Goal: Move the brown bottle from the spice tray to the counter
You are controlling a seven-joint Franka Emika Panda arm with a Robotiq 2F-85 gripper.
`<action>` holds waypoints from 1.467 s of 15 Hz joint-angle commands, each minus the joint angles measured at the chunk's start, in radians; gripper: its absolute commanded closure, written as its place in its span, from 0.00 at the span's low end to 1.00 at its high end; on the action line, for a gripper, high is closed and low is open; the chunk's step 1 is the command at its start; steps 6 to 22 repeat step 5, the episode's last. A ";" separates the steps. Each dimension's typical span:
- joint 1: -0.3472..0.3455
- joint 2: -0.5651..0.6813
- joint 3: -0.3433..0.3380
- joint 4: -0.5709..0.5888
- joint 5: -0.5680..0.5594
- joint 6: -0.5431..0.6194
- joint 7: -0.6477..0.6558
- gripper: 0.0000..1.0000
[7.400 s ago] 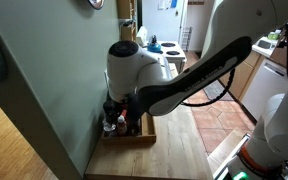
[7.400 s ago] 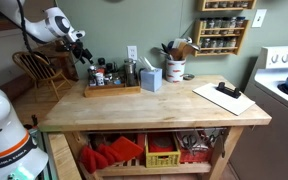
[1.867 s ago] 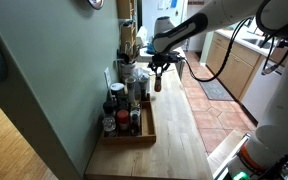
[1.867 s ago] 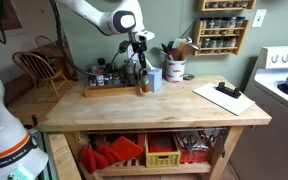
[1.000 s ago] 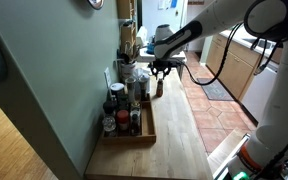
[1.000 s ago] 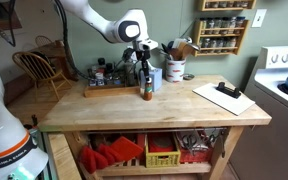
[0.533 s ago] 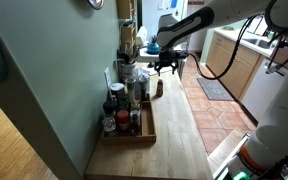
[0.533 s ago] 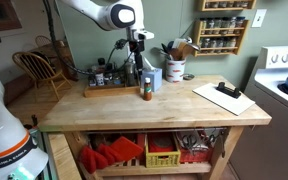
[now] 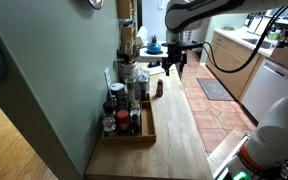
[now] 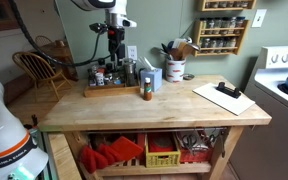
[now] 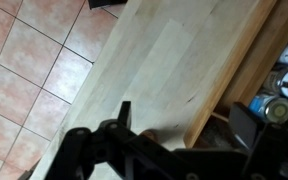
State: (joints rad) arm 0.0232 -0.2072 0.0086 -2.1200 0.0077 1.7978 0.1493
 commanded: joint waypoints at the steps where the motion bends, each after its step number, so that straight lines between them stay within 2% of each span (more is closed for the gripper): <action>1: 0.023 -0.137 0.001 -0.106 0.048 -0.065 -0.180 0.00; 3: 0.032 -0.185 -0.008 -0.139 0.041 -0.095 -0.289 0.00; 4: 0.018 -0.108 0.010 -0.068 0.022 -0.080 -0.192 0.00; 5: 0.020 -0.131 0.008 -0.084 0.022 -0.088 -0.228 0.00; 22: 0.020 -0.131 0.008 -0.084 0.022 -0.088 -0.228 0.00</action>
